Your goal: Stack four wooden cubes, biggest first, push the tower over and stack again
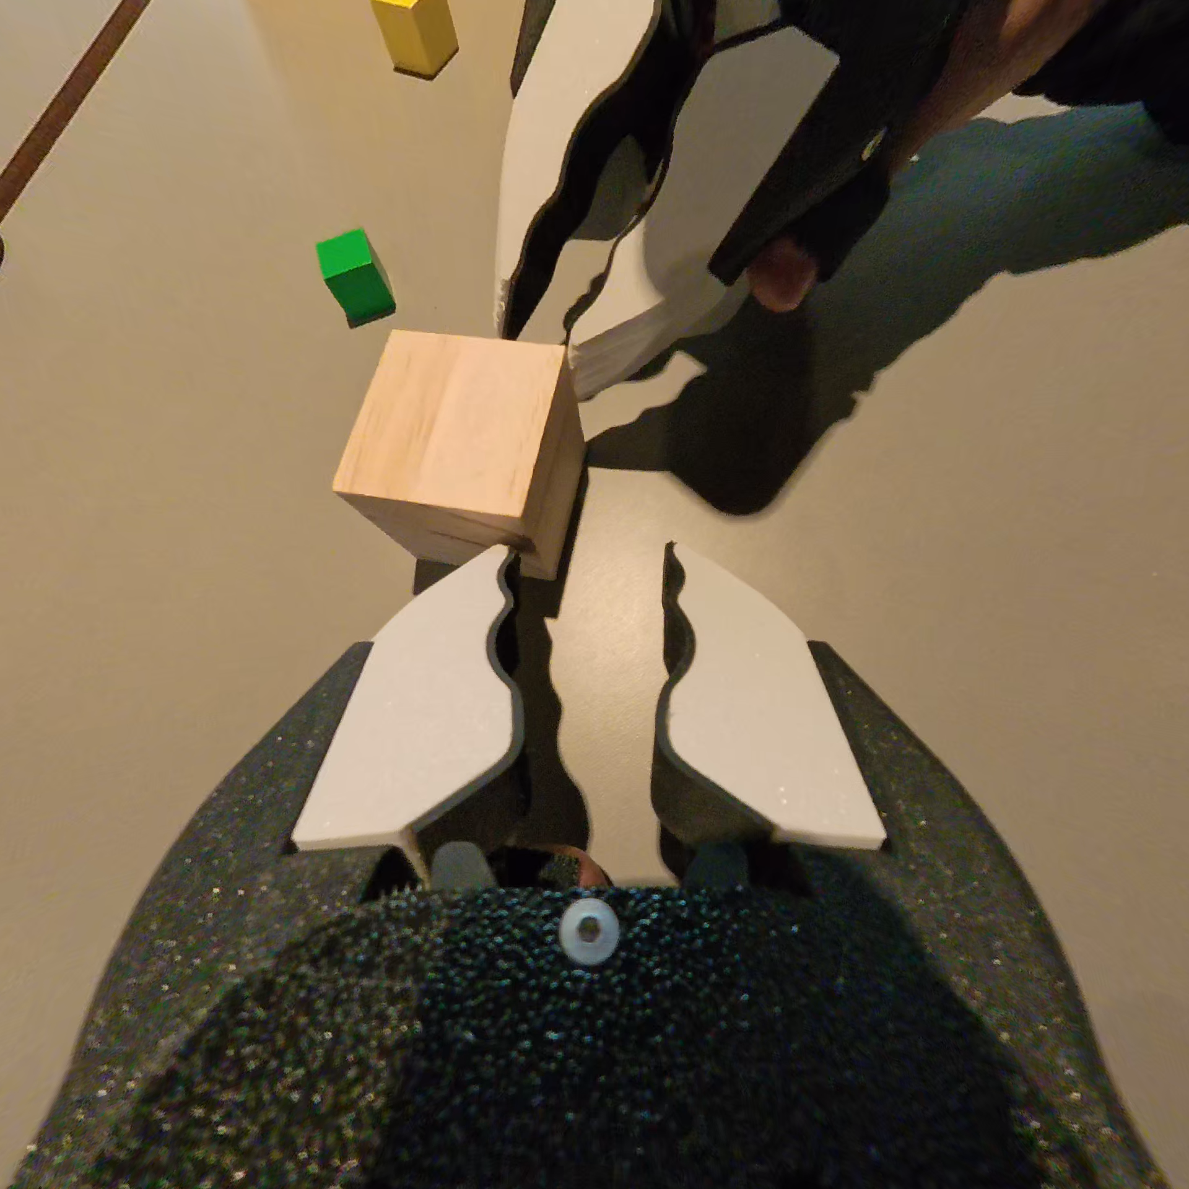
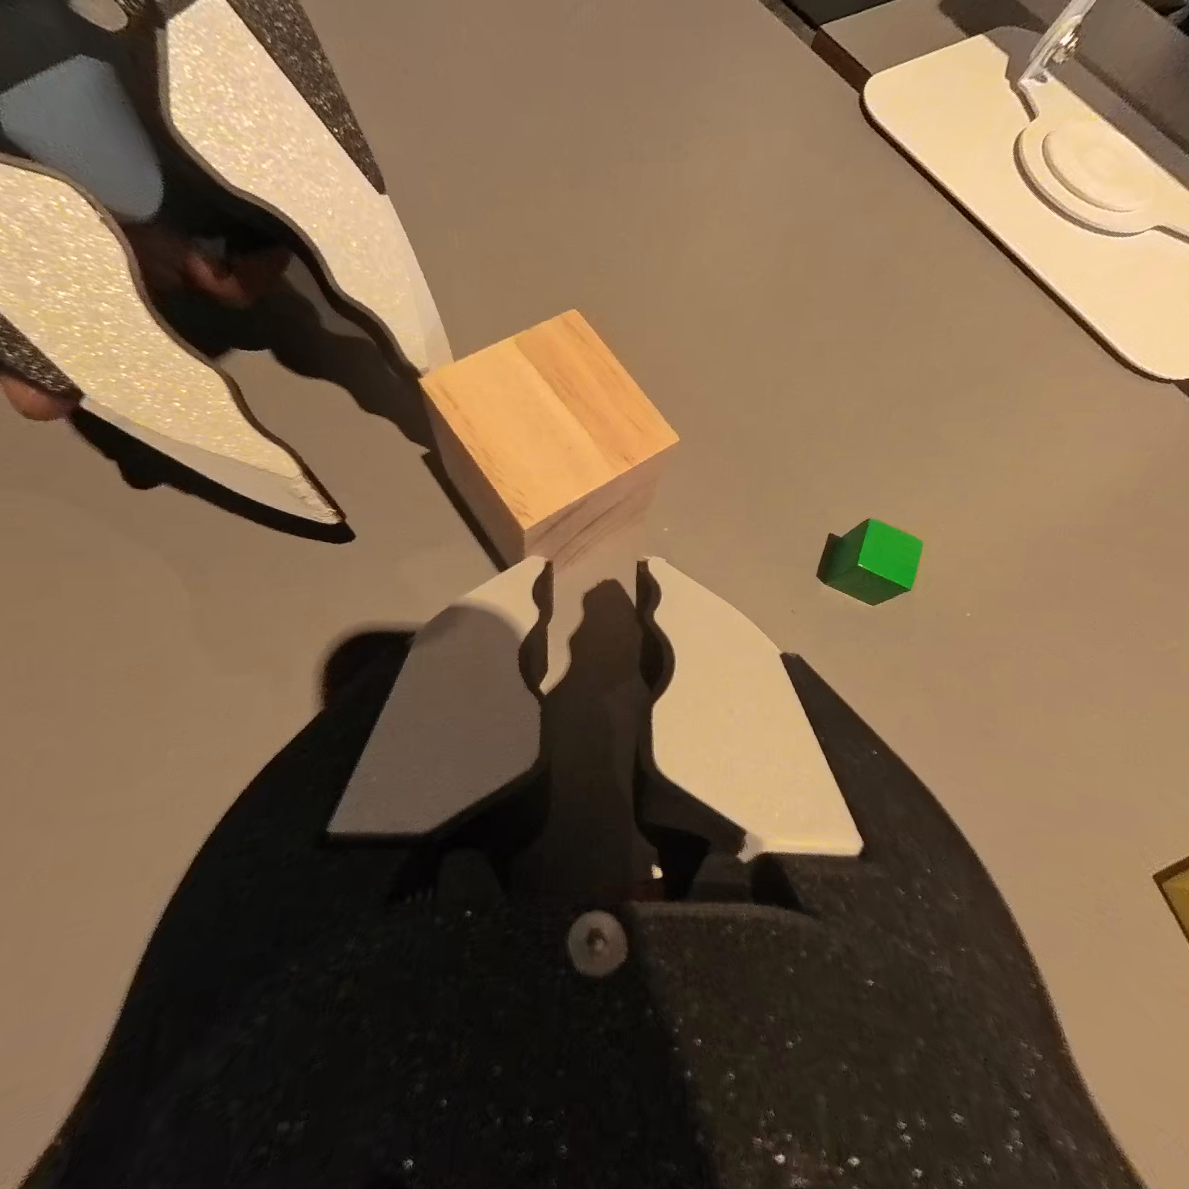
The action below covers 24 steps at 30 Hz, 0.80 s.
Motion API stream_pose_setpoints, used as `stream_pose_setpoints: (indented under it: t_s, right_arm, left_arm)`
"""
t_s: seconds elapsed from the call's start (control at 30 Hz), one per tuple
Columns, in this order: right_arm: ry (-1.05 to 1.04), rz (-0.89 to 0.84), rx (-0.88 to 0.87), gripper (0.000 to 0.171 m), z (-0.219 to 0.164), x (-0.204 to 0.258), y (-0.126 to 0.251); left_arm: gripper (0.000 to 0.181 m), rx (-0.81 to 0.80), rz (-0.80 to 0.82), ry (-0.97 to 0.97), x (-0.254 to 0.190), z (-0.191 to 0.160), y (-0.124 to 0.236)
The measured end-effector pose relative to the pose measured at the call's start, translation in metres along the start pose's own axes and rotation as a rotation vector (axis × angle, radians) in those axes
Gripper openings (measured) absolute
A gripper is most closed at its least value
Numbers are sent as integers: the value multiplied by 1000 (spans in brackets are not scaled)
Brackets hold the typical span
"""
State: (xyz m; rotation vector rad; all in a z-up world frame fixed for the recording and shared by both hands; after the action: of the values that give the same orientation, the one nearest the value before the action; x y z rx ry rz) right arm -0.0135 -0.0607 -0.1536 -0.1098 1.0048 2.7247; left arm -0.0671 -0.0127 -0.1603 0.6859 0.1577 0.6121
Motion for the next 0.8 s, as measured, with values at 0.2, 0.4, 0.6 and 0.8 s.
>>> stream_pose_setpoints:
  t_s: [0.2,0.4,0.6,0.8]
  right_arm:
    - [-4,-167,-65,26,-6,-21,29]
    - [-235,-373,-136,30,-46,-61,81]
    - [-342,-419,-114,45,-69,-68,89]
    - [-382,-424,-18,63,-78,-68,79]
  left_arm:
    - [42,-50,33,12,9,2,13]
    - [43,-188,198,25,43,7,34]
    - [43,-254,306,29,59,13,30]
    - [43,-248,375,17,65,13,29]
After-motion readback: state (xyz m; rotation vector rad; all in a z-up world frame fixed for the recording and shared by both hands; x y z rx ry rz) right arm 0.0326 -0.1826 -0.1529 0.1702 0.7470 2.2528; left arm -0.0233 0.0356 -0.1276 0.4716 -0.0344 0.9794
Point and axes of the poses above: each gripper's, where its closed fingertips meet, y back along the fingers, z out of its top, x = y × z across the jaws, the point moved 1 cm from there along y, back along the fingers, and after that the axes turned 2 degrees about y, right-handed, at the moved point
